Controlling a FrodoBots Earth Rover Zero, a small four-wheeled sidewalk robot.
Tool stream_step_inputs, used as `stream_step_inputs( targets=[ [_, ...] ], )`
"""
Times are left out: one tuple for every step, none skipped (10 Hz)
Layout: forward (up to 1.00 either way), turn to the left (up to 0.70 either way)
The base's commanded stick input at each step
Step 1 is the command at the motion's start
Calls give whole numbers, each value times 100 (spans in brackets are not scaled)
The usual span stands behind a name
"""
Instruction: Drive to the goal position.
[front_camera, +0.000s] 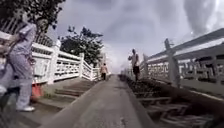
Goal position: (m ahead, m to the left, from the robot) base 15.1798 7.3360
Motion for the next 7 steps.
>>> stream_step_inputs(
  targets=[
    [45,0],
    [45,0],
    [45,0],
    [45,0],
    [45,0],
    [45,0],
    [45,0]
  ],
)
